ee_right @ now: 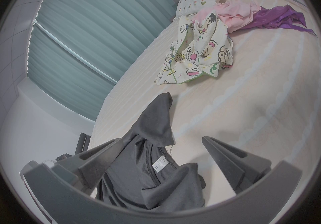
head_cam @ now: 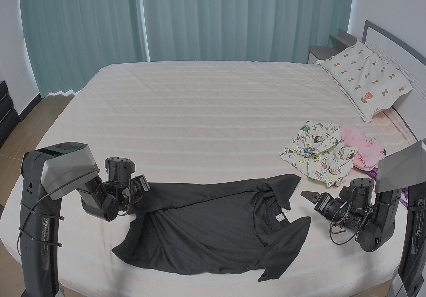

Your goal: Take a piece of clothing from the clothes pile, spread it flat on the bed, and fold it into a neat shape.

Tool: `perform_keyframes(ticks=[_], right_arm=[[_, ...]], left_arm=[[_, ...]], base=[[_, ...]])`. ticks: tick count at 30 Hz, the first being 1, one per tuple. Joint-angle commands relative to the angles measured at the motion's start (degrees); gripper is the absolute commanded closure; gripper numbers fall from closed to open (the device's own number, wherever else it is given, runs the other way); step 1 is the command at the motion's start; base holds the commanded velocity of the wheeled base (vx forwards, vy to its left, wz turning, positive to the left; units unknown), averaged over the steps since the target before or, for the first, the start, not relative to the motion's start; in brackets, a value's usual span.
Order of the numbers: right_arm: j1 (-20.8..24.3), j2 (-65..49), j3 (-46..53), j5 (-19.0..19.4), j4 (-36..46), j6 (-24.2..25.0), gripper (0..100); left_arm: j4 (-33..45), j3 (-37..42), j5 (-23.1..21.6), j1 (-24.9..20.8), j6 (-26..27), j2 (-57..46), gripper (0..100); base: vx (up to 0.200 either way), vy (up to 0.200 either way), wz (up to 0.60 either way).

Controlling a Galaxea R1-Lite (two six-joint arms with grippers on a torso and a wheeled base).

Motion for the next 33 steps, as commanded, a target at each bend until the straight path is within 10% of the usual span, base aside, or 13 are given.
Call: perform_keyframes(ticks=[1,9,10,20,33], right_arm=[[0.0,-0.5,-1.4,-0.1,-0.7,-0.3,0],[2.5,0.1,-8.0,0.3,2.4,-0.5,0],[2.6,0.1,-8.5,0.3,2.8,-0.5,0],[6.7,3.0,-24.3,0.6,20.8,0.9,0],[8.9,8.2,-37.1,-3.8,38.5,1.3,0]], left_arm=[[-1.2,-3.7,4.2,1.4,-3.5,-1.9,100],[-0.7,-2.5,4.0,3.1,-3.5,-1.9,100],[-0.7,-2.4,4.0,3.1,-3.5,-1.9,0],[-0.9,-1.7,3.9,2.9,-5.8,-1.9,0],[-8.6,23.7,-0.7,2.2,-21.8,-17.5,0]], base=[[0.0,0.0,0.0],[0.0,0.0,0.0],[0.0,0.0,0.0],[0.0,0.0,0.0],[0.0,0.0,0.0]])
